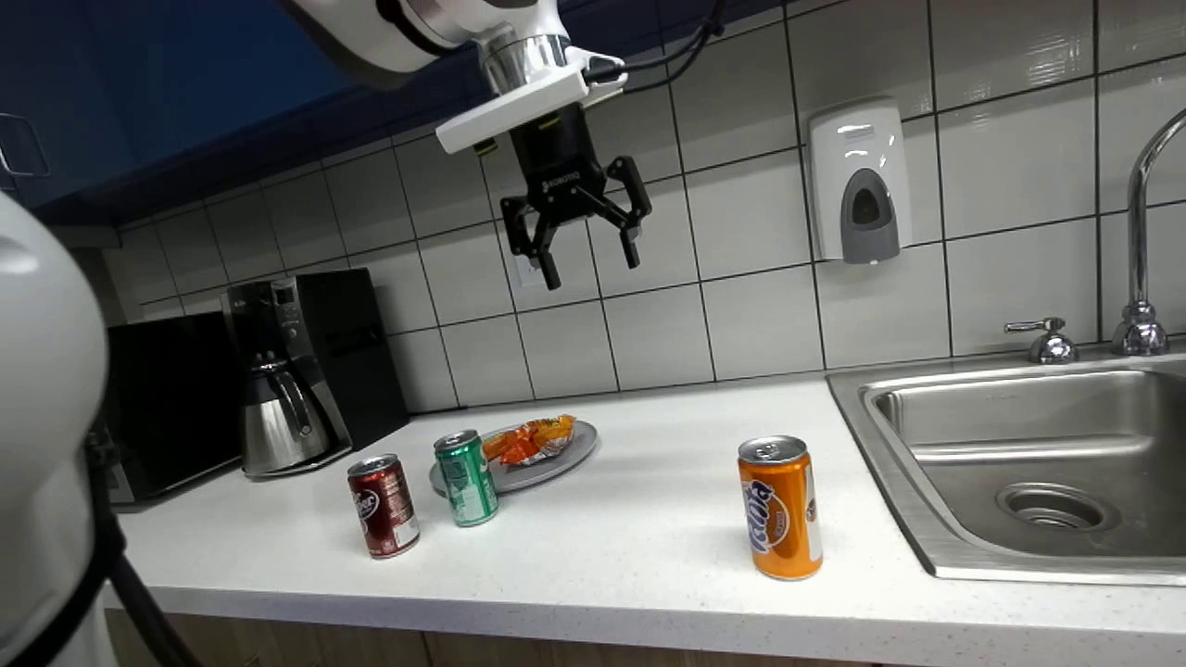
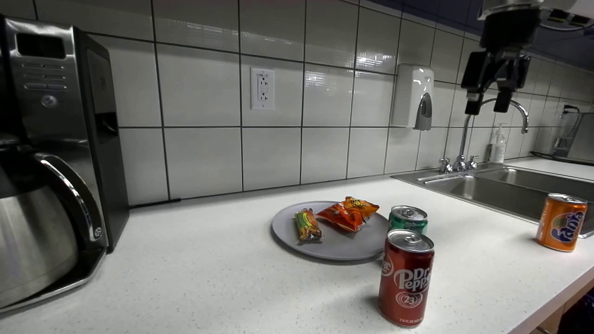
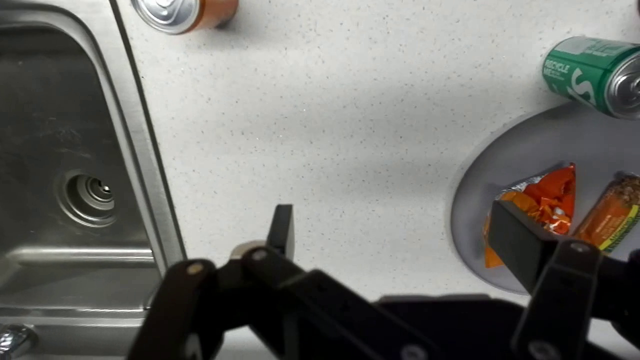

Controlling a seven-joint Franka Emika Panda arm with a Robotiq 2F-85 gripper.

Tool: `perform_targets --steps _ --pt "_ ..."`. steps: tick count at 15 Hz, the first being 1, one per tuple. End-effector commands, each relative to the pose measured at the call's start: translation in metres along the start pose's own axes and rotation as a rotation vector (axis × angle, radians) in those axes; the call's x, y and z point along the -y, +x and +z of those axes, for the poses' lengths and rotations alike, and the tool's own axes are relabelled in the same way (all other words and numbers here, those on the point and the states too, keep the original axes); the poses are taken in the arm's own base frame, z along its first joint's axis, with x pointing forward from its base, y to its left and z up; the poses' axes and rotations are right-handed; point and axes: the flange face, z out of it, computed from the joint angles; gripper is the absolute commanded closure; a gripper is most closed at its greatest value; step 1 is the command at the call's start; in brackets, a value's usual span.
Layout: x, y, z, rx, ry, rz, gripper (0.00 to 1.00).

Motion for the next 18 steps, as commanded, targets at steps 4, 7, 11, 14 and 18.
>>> perform_targets --steps 4,7,11,14,18 --pt "0.026 0.060 0.022 0.032 0.086 -0.184 0.00" --pt "0.036 0.080 0.034 0.045 0.101 -0.231 0.00" --pt "0.051 0.101 0.048 0.065 0.083 -0.239 0.00" --pt "0.066 0.114 0.054 0.075 0.064 -0.231 0.00" --pt "0.088 0.126 0.058 0.071 0.061 -0.215 0.00"
